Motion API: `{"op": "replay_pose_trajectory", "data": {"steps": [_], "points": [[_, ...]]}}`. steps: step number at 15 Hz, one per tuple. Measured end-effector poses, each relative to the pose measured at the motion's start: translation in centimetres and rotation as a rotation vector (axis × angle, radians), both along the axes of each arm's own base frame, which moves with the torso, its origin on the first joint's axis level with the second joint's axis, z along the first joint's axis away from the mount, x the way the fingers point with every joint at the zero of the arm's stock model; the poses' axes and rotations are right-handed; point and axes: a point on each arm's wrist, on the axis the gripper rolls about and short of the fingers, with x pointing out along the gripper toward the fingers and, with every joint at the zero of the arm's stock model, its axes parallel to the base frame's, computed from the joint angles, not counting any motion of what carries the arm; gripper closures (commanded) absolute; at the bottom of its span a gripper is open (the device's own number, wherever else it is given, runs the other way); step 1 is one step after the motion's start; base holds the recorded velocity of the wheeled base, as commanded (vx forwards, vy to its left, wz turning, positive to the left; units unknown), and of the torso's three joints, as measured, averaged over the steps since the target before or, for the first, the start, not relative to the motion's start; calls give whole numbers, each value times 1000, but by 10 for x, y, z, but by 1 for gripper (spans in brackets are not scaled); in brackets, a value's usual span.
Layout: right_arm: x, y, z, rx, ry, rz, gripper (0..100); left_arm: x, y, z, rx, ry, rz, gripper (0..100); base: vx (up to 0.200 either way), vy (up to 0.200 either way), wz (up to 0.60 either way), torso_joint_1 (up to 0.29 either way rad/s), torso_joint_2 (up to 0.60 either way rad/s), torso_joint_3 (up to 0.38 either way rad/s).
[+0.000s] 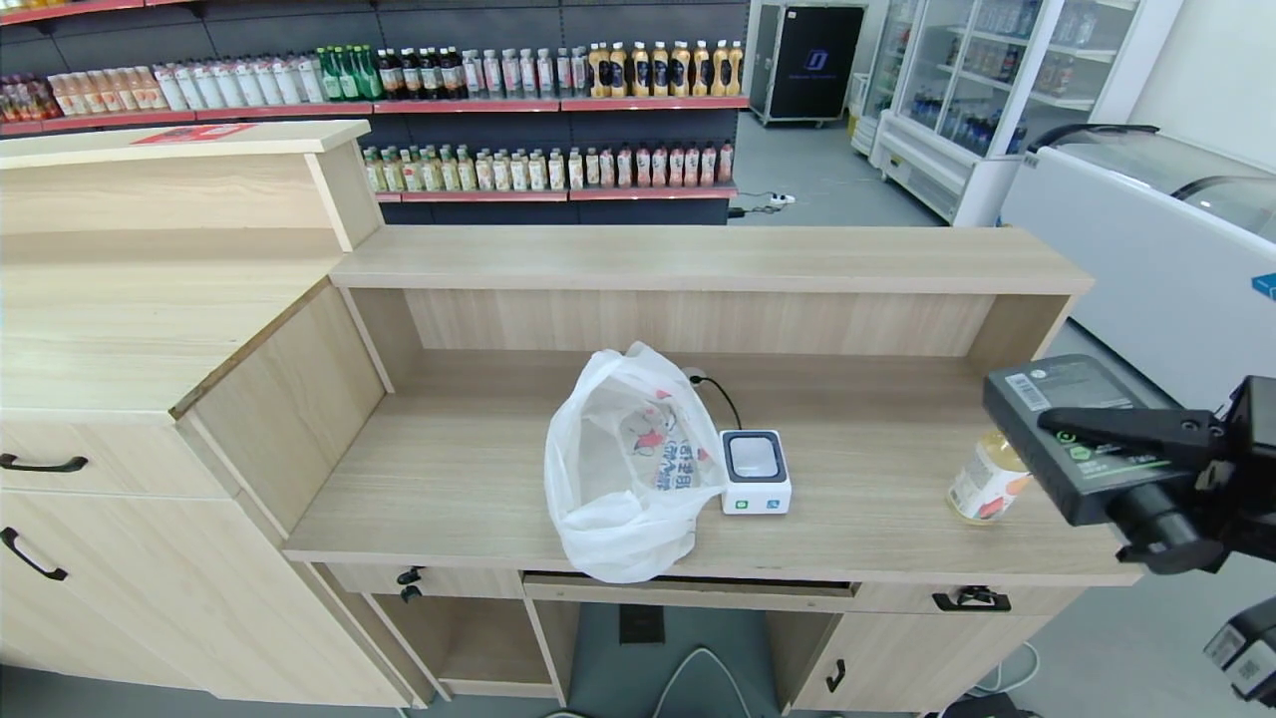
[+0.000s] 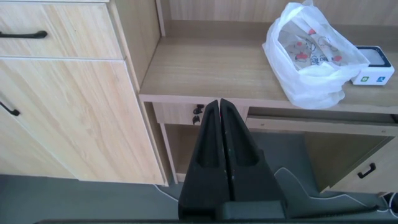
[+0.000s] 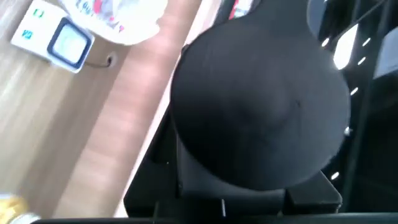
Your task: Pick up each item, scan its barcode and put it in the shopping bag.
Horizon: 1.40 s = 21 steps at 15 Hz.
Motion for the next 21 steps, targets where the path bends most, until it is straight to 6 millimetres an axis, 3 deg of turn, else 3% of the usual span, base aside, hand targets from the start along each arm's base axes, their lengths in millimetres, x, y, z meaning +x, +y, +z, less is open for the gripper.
{"op": "replay_pose_trajectory", "data": {"steps": [1,5,6,9,14,21], "points": [[-4,12,4,-26,-72,60,100,0,0,0,0,0,0,100,0,0,0,0,0,0],[-20,56,47,-22,-695,251,100,0,0,0,0,0,0,100,0,0,0,0,0,0],[-22,69,48,7,-761,302,100,0,0,0,0,0,-1,100,0,0,0,0,0,0],[-20,100,34,32,-799,439,100,0,0,0,0,0,0,100,0,0,0,0,0,0],[-20,127,15,21,-772,602,100,0,0,0,0,0,0,100,0,0,0,0,0,0],[-30,114,8,-39,-720,690,100,0,0,0,0,0,0,100,0,0,0,0,0,0]]}}
